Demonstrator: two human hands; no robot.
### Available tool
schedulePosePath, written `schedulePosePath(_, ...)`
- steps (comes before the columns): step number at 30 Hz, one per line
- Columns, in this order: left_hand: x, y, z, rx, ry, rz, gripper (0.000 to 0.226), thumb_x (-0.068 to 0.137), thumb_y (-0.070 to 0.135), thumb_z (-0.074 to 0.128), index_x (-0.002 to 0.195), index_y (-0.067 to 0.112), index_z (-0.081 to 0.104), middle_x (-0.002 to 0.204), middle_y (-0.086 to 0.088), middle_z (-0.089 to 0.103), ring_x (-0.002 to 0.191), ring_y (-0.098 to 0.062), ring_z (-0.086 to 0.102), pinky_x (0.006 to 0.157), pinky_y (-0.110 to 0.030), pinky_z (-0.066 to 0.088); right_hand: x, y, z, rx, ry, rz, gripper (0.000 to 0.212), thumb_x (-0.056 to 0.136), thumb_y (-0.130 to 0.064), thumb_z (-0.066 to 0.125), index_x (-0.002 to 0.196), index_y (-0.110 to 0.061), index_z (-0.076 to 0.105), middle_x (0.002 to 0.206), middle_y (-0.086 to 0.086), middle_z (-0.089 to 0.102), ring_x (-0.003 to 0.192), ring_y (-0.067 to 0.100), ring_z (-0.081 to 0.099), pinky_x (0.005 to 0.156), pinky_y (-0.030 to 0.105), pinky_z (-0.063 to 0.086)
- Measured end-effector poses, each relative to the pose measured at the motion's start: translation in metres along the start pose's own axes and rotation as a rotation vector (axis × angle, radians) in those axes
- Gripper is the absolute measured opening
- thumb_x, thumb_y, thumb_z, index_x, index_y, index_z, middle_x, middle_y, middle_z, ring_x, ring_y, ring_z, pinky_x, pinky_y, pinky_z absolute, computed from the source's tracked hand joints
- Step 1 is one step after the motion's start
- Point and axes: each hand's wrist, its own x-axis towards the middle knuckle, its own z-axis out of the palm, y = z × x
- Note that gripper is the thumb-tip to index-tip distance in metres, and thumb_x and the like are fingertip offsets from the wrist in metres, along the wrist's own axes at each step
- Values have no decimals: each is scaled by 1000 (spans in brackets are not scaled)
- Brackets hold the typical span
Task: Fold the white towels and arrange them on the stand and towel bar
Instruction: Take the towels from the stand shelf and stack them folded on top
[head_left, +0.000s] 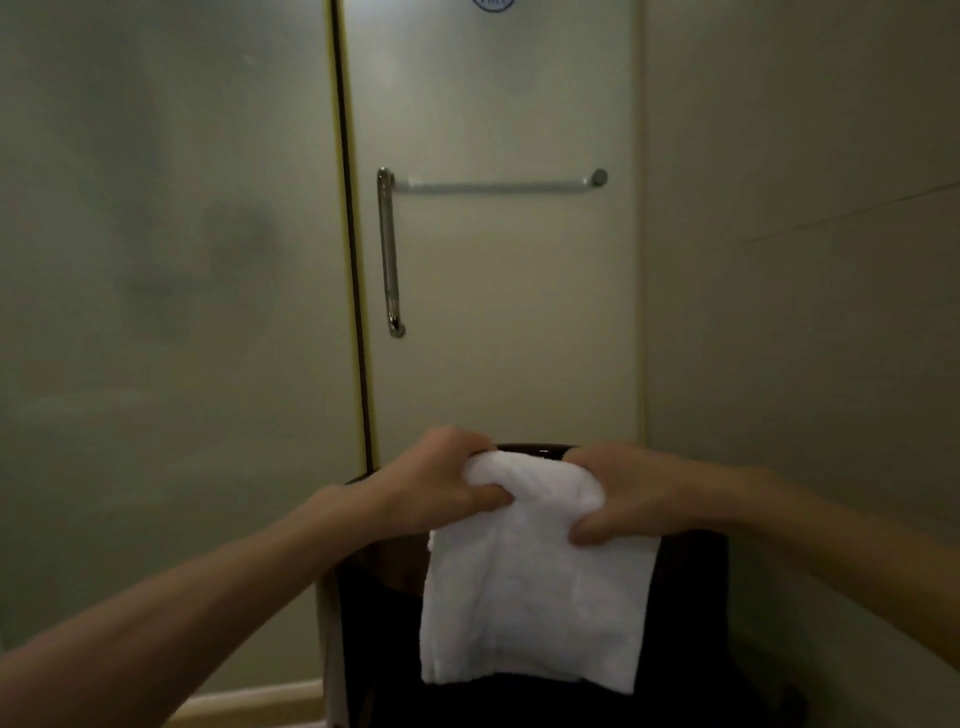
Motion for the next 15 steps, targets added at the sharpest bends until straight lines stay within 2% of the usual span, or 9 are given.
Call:
schedulePosePath(2, 8, -1, -15, -23, 23, 0, 17, 77, 29, 76, 85, 16, 69, 75, 3, 67, 63, 0, 57, 52, -17, 42, 8, -3, -10, -8, 63, -5, 28, 72, -27, 77, 96, -25, 63, 91, -7, 65, 87, 14, 62, 73, 30, 50)
schedulePosePath(4, 17, -1, -29, -73, 55, 0, 12, 76, 27, 78, 81, 21, 68, 73, 6, 66, 60, 3, 56, 50, -14, 42, 17, -5, -23, 9, 96, -5, 27, 71, -29, 77, 96, -25, 66, 89, -6, 67, 83, 13, 64, 70, 29, 51)
schedulePosePath(7, 33, -1, -45, -114, 141, -27, 16, 72, 30, 80, 82, 24, 68, 74, 8, 67, 65, -1, 62, 52, -12, 45, 32, -6, -43, 54, 145, 0, 21, 70, -29, 78, 89, -27, 68, 81, -14, 66, 76, 5, 63, 59, 19, 46)
schedulePosePath(10, 49, -5, -58, -181, 248, -78, 26, 66, 34, 84, 85, 22, 71, 79, 6, 70, 71, -5, 66, 57, -19, 53, 50, -6, -62, 56, 199, -13, 19, 69, -28, 79, 84, -26, 67, 76, -15, 63, 73, 7, 61, 54, 14, 42)
schedulePosePath(12, 57, -9, -67, -178, 228, -77, 36, 62, 33, 87, 92, 21, 71, 85, 4, 71, 78, -7, 67, 64, -23, 56, 62, -5, -72, 75, 211, -30, 19, 66, -29, 78, 80, -26, 66, 74, -15, 62, 71, 6, 60, 54, 15, 41)
schedulePosePath(15, 69, -16, -74, -43, 122, -59, 43, 59, 25, 89, 95, 23, 67, 88, 7, 67, 78, -5, 64, 61, -15, 48, 77, 1, -78, 62, 227, -36, 15, 70, -21, 77, 72, -27, 64, 70, -16, 60, 67, 2, 56, 54, 17, 41)
